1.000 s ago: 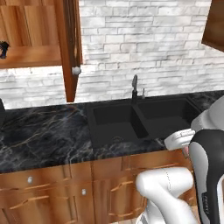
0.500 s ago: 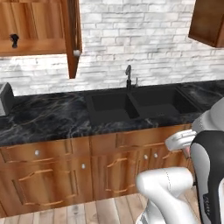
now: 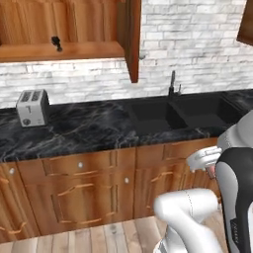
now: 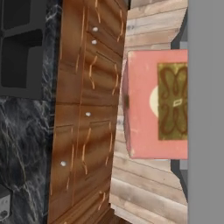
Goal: Pick up the dish brush and bar soap from the sink, and place them back in the cabinet, and close the cabinet doors.
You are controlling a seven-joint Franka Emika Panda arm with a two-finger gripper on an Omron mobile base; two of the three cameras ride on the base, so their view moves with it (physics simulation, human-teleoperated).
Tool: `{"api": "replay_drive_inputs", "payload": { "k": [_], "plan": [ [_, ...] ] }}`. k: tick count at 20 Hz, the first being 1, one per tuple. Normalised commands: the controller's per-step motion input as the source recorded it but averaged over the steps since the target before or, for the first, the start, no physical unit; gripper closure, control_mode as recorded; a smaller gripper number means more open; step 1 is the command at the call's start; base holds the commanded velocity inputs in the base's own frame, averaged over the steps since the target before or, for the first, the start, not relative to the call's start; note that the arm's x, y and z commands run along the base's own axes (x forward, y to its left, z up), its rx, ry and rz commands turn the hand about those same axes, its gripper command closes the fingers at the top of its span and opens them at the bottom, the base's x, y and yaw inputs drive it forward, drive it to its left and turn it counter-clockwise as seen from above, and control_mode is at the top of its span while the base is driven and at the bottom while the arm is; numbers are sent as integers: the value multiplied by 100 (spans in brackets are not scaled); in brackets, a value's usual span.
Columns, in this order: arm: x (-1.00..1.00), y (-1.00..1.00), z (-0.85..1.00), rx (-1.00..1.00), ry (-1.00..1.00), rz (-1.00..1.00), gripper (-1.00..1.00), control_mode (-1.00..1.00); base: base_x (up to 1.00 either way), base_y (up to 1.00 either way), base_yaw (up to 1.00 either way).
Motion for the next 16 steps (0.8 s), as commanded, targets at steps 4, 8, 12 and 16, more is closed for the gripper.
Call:
{"api": "replay_drive_inputs", "payload": {
  "k": [4,8,12,16],
  "plan": [
    [0,0,0,0,0,0,100,100,0,85,0],
    [0,0,0,0,0,0,100,100,4,77,0],
    [0,0,0,0,0,0,100,100,15,71,0],
    [0,0,0,0,0,0,100,100,27,47,0]
  ]
}}
